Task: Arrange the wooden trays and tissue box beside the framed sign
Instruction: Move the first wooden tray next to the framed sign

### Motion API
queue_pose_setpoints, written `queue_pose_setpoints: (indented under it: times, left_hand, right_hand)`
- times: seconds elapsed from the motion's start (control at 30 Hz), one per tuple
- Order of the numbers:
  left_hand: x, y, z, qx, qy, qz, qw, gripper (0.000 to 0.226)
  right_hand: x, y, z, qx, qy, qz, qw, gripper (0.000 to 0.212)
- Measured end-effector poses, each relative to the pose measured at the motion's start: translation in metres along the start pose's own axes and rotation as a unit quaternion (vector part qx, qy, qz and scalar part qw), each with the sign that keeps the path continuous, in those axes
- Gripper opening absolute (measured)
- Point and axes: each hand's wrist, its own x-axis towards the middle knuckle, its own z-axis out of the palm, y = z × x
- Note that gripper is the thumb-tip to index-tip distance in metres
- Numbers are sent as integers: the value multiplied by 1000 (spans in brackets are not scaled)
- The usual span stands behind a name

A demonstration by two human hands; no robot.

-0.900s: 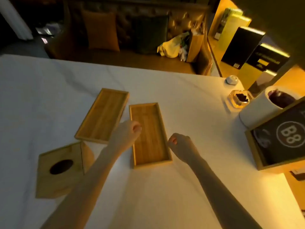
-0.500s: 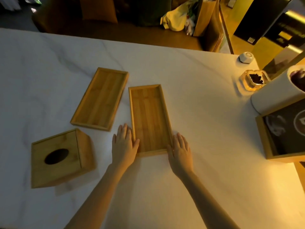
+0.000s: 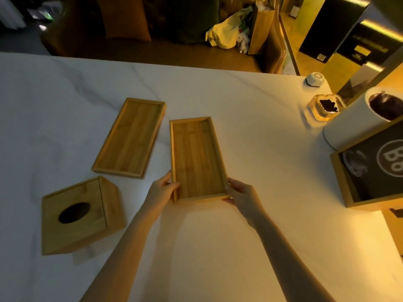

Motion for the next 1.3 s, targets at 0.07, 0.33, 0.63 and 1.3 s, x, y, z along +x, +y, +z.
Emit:
queue_pose_setpoints:
  times: [0.07, 0.33, 0.63, 1.3]
  left_hand:
    - [-4, 5, -7, -94, -52, -52, 993, 48]
    - [-19, 33, -3, -124, -121, -40, 984, 57]
    - [-25, 61, 69, -108, -94, 39, 989, 43]
    - [29, 82, 221, -2, -159, 5, 987, 43]
  right_hand:
    - [-2, -7, -5, 33, -8, 14, 999, 33]
    - [-19, -18, -37, 70, 7, -8, 998, 31]
    - [-54, -5, -95, 99, 104, -35, 989, 29]
    - [-36, 34, -207, 176, 263, 84, 945, 25]
